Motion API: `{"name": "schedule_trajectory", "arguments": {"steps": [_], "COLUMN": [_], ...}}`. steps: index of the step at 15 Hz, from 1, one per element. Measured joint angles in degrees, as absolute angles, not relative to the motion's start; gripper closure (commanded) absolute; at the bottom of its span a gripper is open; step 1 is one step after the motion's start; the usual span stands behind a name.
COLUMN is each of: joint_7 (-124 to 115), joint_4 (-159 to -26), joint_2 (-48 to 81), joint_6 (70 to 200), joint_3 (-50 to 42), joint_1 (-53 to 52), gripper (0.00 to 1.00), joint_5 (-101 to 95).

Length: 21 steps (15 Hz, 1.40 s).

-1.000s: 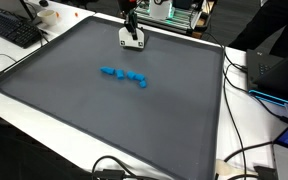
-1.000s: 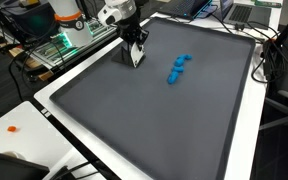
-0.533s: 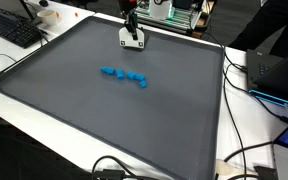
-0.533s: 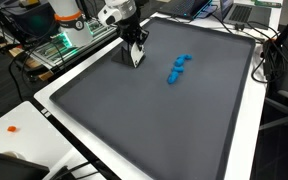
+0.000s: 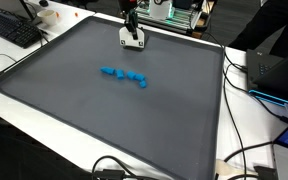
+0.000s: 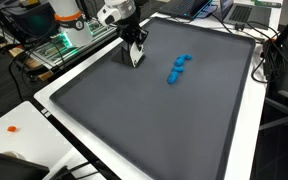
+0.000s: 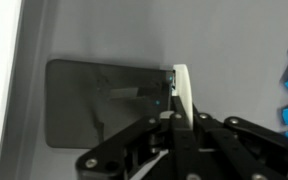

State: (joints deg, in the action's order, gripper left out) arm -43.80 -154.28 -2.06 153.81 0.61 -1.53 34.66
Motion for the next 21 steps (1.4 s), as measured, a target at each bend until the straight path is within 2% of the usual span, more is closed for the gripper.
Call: {"name": "schedule_trajectory", "arguments": {"steps": [21], "joint_7": [-44.68], "joint_4": [-155.38], "joint_2": [-2.34], "joint_6": [155.97], "joint_3": [1.13], "joint_1": [-1.57], "gripper": [0.99], "joint_5": [34.73]}}
